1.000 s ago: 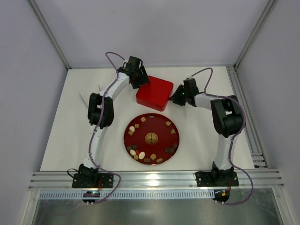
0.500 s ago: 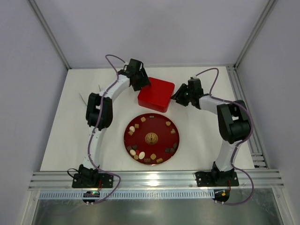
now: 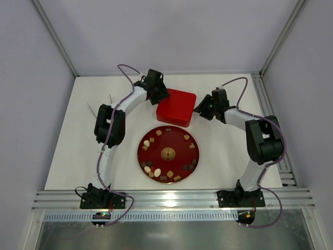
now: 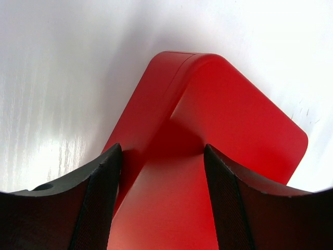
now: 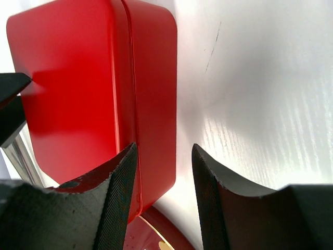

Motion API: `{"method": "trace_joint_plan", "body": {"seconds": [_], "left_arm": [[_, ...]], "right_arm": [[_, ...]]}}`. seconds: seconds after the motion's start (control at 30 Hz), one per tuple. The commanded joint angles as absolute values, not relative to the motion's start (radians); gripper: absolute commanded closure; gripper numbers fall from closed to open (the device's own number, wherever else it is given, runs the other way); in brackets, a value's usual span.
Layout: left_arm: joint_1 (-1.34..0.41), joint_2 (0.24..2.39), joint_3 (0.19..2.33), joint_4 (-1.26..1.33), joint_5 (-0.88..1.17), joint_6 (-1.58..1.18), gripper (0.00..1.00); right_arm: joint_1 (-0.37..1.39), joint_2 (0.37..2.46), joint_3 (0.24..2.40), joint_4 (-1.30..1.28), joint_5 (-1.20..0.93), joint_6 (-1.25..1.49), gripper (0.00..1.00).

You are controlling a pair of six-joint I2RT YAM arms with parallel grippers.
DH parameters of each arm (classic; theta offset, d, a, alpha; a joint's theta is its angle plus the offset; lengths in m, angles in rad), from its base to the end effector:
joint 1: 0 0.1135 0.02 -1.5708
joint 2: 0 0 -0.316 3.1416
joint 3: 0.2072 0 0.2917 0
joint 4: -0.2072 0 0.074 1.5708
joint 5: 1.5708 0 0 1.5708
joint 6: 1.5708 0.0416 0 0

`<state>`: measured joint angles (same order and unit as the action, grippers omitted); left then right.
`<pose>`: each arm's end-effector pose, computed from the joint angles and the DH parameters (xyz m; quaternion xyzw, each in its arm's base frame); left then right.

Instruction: Pack the chocolate

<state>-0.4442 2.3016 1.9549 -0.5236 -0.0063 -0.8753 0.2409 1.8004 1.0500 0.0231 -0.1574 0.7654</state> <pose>0.5367 -0.2552 0.2199 -0.2019 0.9173 -0.2080 0.2729 0.4137 0.1083 0.1939 0.2047 0.8868 0.2596 0.3229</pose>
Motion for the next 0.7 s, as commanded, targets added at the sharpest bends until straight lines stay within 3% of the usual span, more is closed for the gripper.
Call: {"method": "trace_joint_plan", "body": {"seconds": [0.0,0.33,0.67], "left_arm": [[-0.482,2.332,1.893,-0.684,-0.057,-0.885,0.38],[-0.486,2.326,1.865,-0.686,-0.08,-0.893,0.39],[-0.497,2.307,1.835,-0.686,-0.11,-0.911,0.39]], "right_arm": [[0.241,1.729,1.075,0.039,-0.138,0.778,0.51],[0.207,1.693,1.011,0.184,-0.273,0.796,0.5],[0.236,1.741,1.019,0.083,-0.27,0.732,0.53]]}}
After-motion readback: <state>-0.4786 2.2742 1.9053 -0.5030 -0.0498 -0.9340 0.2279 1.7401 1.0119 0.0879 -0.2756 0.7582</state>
